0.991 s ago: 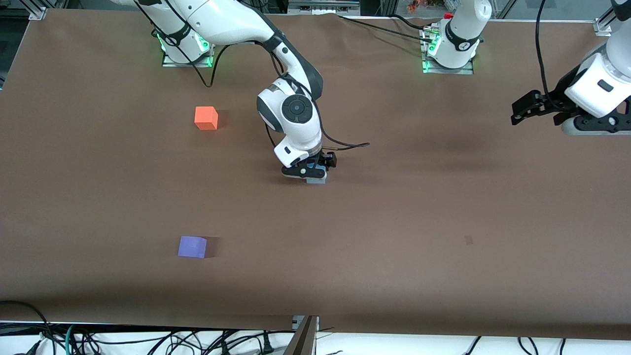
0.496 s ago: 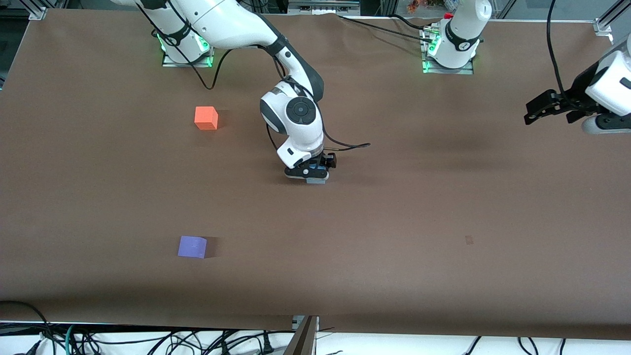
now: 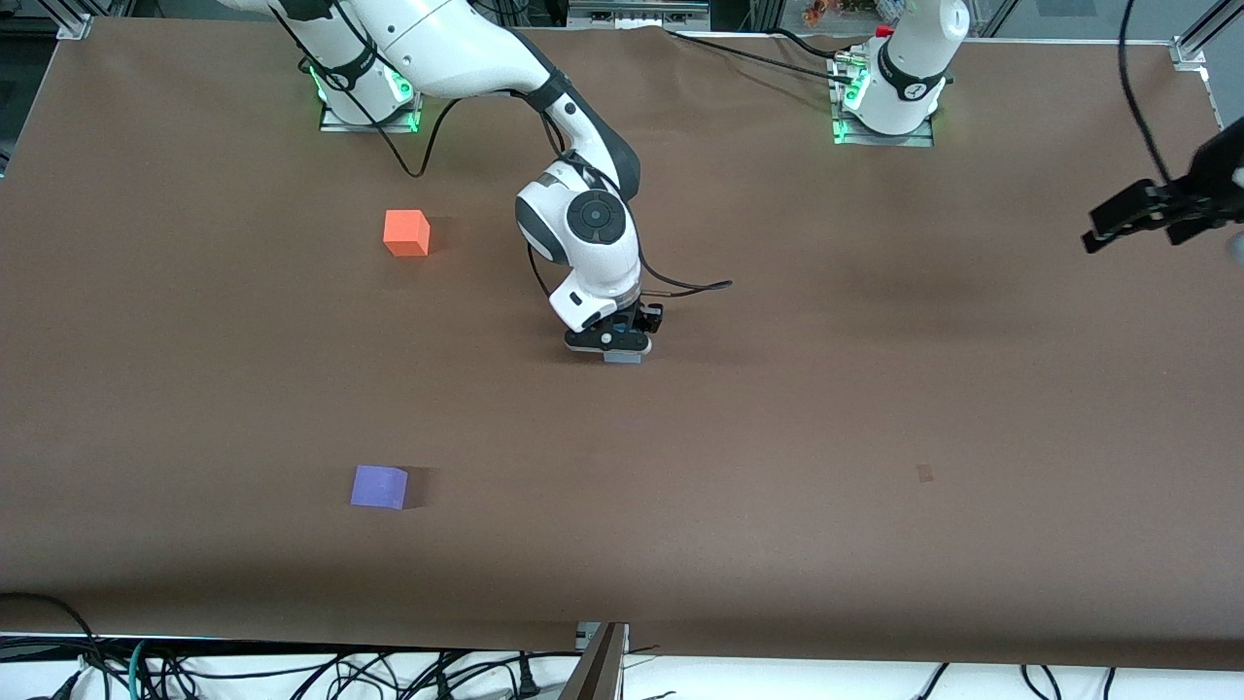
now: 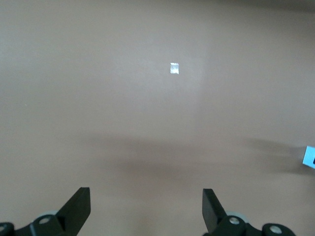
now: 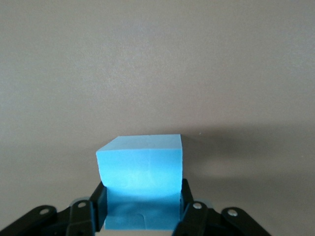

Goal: Place blue block between orange and purple blocks
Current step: 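Carry the blue cube with the right gripper between orange and purple cubes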

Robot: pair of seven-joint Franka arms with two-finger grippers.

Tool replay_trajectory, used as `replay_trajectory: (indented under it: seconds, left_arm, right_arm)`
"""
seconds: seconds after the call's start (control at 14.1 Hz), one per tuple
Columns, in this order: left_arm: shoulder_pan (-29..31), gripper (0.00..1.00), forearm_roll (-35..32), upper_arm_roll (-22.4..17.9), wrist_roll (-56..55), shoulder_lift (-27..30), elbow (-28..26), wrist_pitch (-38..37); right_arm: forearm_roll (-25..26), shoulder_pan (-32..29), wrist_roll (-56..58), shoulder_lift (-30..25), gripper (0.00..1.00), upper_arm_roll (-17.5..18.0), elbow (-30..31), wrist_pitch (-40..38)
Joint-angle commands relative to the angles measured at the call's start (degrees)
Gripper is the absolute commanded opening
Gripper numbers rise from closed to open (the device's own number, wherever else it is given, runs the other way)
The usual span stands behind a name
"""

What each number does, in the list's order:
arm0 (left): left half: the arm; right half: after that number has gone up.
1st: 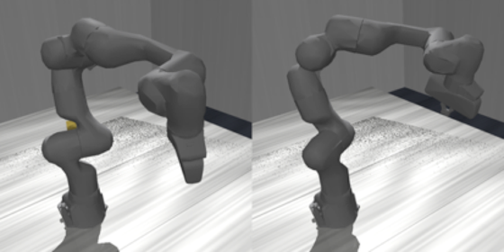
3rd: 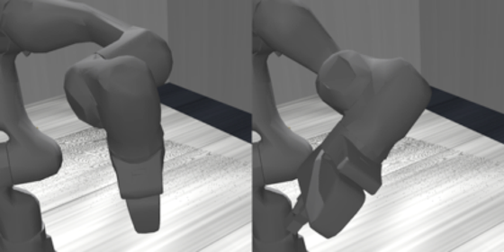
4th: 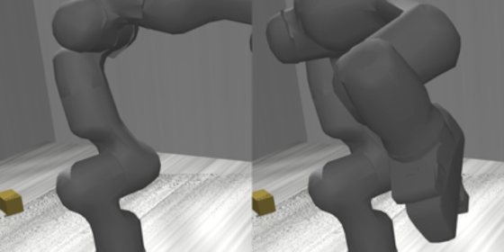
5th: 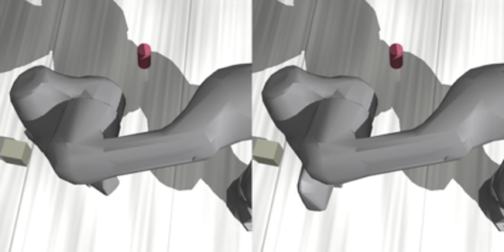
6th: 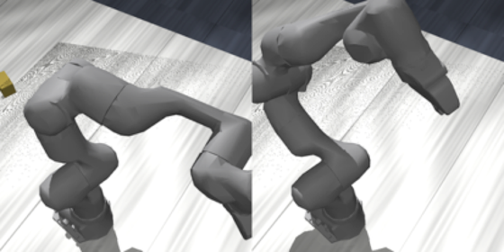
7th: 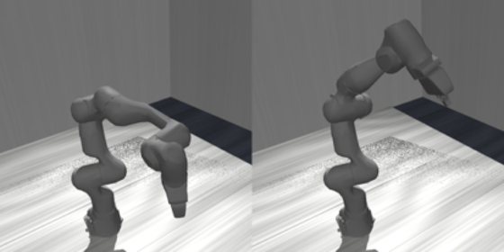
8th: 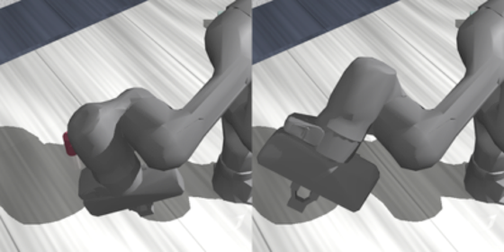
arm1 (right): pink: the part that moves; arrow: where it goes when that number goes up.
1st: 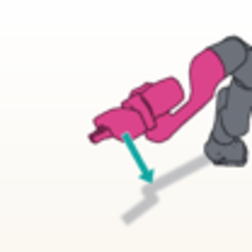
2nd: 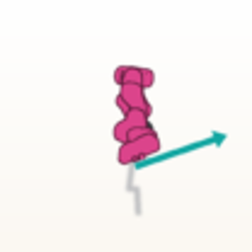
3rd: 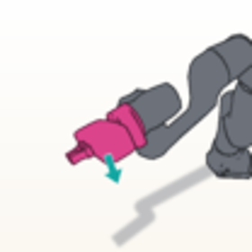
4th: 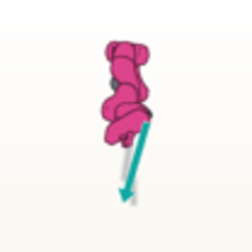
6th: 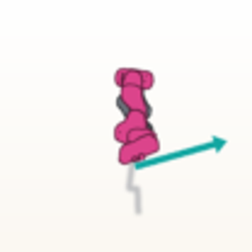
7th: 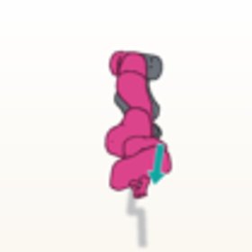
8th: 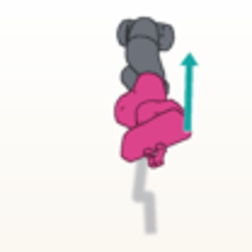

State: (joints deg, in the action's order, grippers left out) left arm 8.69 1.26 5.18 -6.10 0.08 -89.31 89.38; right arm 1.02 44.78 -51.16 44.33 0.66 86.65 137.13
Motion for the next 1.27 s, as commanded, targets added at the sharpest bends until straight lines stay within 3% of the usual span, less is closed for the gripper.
replay_trajectory:
  seconds: [0.0, 0.21, 0.42, 0.92, 1.2]
  left_arm:
    - [0.8, 1.0, -0.56, 0.88, 1.36, -2.27, 2.74, -0.61]
    - [0.27, 1.0, -0.65, 1.33, 1.36, -3.95, 2.91, -0.53]
    - [-0.52, 1.0, -1.08, 1.59, 1.18, -4.04, 2.91, -0.35]
    - [-0.87, 1.0, -1.34, 3.96, 0.39, -3.95, 3.18, -0.53]
    - [-0.78, 1.0, -1.35, 4.05, 0.39, -3.95, 3.7, -0.61]
  right_arm:
    - [1.09, 0.31, -0.26, -0.2, 0.2, -1.79, -2.88, -0.2]
    - [1.0, -0.92, 1.49, -1.96, 0.2, -4.34, -3.33, -2.56]
    - [0.65, -4.51, 10.44, -5.55, 0.2, -5.31, -1.67, -10.19]
    - [0.12, -17.7, 29.52, -16.28, 0.2, -5.93, 13.09, -10.39]
    - [-0.06, -21.83, 31.73, -19.71, 0.2, -5.93, 18.8, -10.66]
